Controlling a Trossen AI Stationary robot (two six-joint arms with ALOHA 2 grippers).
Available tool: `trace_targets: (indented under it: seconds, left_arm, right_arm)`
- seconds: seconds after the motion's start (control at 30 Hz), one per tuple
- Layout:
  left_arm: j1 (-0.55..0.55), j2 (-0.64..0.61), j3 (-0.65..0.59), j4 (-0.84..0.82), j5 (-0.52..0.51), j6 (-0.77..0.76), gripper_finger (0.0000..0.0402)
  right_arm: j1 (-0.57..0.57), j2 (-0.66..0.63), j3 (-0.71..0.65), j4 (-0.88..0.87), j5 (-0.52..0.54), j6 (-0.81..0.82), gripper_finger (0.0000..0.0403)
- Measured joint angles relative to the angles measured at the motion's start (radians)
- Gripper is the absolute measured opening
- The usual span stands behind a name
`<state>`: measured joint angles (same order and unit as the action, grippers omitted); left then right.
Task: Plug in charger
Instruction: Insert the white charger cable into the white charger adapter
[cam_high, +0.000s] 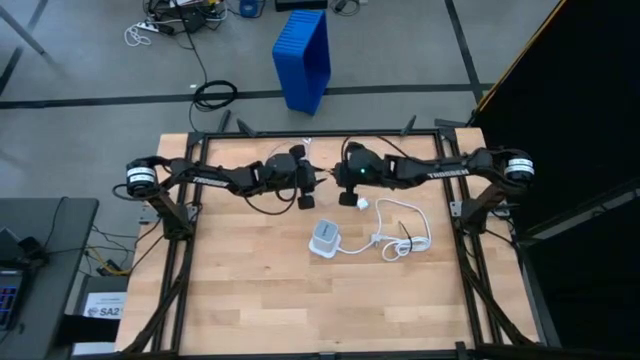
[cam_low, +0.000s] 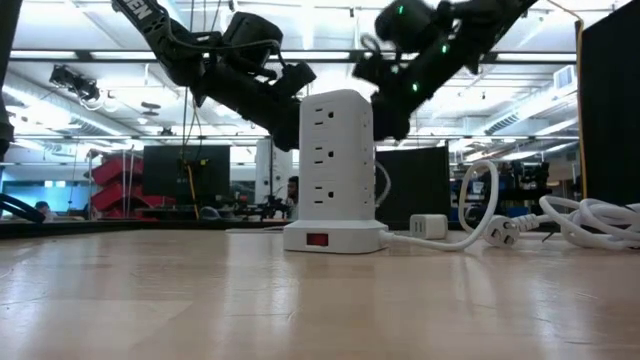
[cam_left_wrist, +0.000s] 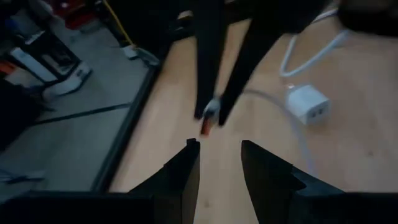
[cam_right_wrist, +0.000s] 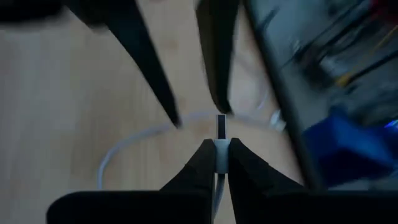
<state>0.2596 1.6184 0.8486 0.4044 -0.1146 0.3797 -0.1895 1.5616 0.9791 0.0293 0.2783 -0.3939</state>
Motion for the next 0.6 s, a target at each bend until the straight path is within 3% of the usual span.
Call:
trace_targets:
  seconds: [0.27, 0.6]
  left_arm:
    - [-0.005, -0.005, -0.002, 0.033, 0.102, -0.022, 0.0104]
    - [-0.005, -0.005, -0.003, -0.003, 0.104, -0.034, 0.0104]
  right_arm:
    - [0.025, -0.014, -0.058, 0.201, -0.038, 0.008, 0.0]
    - [-0.032, -0.013, -0.368, 0.801, -0.119, 0.103, 0.0]
